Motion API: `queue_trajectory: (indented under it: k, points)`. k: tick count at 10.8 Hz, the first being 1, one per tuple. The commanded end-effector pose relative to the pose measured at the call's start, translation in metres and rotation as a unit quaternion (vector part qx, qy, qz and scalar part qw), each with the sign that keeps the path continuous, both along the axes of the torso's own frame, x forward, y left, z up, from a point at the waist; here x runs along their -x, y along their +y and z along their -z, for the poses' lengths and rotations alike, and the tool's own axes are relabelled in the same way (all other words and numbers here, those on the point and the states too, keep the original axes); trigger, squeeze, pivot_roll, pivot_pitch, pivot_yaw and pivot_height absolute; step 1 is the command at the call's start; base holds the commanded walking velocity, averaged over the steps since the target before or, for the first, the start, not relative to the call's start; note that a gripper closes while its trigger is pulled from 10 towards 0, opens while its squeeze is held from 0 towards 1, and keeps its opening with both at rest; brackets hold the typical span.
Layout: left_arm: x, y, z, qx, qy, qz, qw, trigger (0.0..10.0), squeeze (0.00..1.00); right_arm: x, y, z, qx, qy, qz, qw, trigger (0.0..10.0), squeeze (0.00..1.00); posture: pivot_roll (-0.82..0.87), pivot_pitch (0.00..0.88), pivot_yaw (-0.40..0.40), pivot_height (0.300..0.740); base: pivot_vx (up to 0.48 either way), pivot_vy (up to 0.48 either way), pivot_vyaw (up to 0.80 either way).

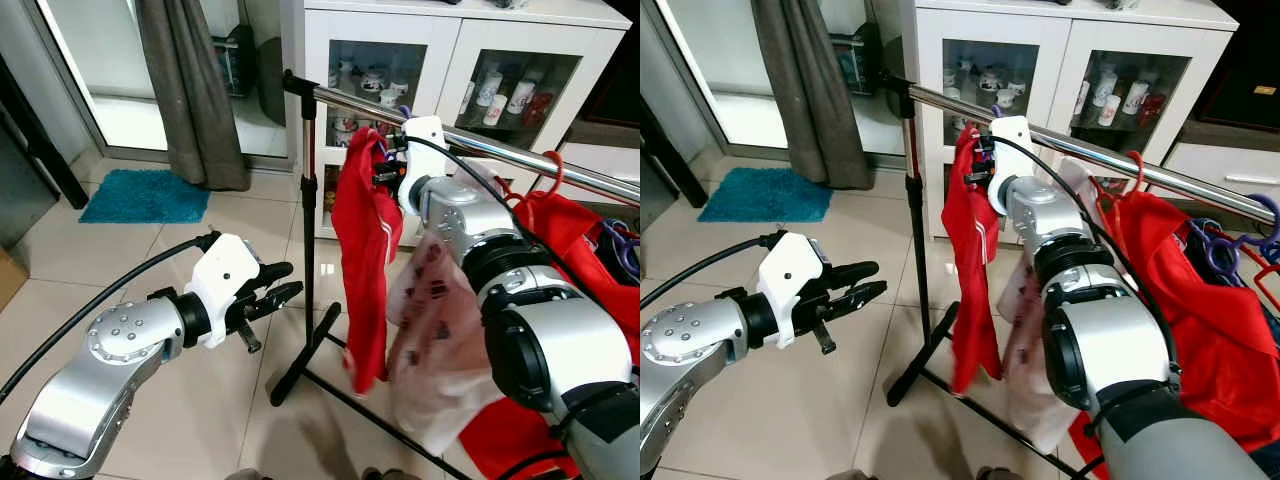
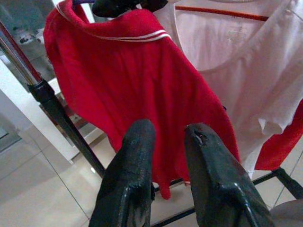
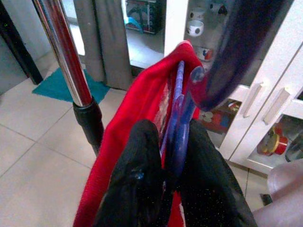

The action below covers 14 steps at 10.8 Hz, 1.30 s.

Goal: Hang hanger

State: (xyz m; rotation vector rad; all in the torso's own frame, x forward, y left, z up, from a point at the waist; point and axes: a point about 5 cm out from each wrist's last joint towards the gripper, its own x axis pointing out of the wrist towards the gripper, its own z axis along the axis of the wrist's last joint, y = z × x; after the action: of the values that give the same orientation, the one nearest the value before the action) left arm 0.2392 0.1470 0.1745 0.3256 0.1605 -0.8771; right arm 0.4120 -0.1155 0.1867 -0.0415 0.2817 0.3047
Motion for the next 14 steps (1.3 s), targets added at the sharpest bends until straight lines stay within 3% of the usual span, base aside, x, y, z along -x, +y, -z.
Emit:
queue_trajectory:
  k: [1,5,7,8,10,11,12,14]
  points:
    - [0.000,-0.003,0.000,-0.001,-0.004,0.006,1.000,10.0,0.00,0.001,-0.010,0.001,0.010,-0.001,0.001,1.000,0.0,0.00,0.06,0.045,0.019,0.740,0.000,0.000,0.00]
    - [-0.001,-0.005,0.000,0.003,-0.007,0.007,1.000,10.0,0.00,0.003,-0.016,-0.004,0.008,-0.020,-0.030,0.999,0.0,0.00,0.05,0.037,0.014,0.740,0.000,0.000,0.00]
    - [-0.003,-0.006,0.002,0.010,-0.014,-0.022,1.000,10.0,0.00,0.007,-0.025,-0.015,0.027,-0.062,-0.042,0.997,0.0,0.00,0.07,0.028,-0.011,0.740,0.000,0.000,0.00]
    - [-0.007,0.000,0.006,0.015,-0.019,-0.086,0.996,10.0,0.00,0.017,-0.032,-0.022,0.030,-0.080,-0.052,0.995,0.0,0.00,0.07,0.023,-0.013,0.740,0.000,0.000,0.00]
    - [-0.011,0.002,0.007,0.030,-0.021,-0.114,0.993,10.0,0.00,0.037,-0.041,-0.025,0.046,-0.095,-0.061,0.993,0.0,0.00,0.08,0.009,-0.015,0.740,0.000,0.000,0.00]
    - [-0.017,0.001,0.008,0.048,-0.022,-0.150,0.987,10.0,0.00,0.059,-0.041,-0.010,0.052,-0.072,-0.075,0.993,0.0,0.00,0.08,0.000,-0.007,0.740,0.000,0.000,0.00]
    - [-0.018,0.000,0.010,0.052,-0.018,-0.160,0.986,10.0,0.00,0.066,-0.040,-0.004,0.055,-0.066,-0.076,0.993,0.0,0.00,0.08,0.000,-0.004,0.740,0.000,0.000,0.00]
    - [-0.014,-0.003,0.019,0.061,-0.017,-0.190,0.980,10.0,0.00,0.097,-0.042,0.017,0.068,-0.046,-0.061,0.995,0.0,0.00,0.07,0.000,0.007,0.740,0.000,0.000,0.00]
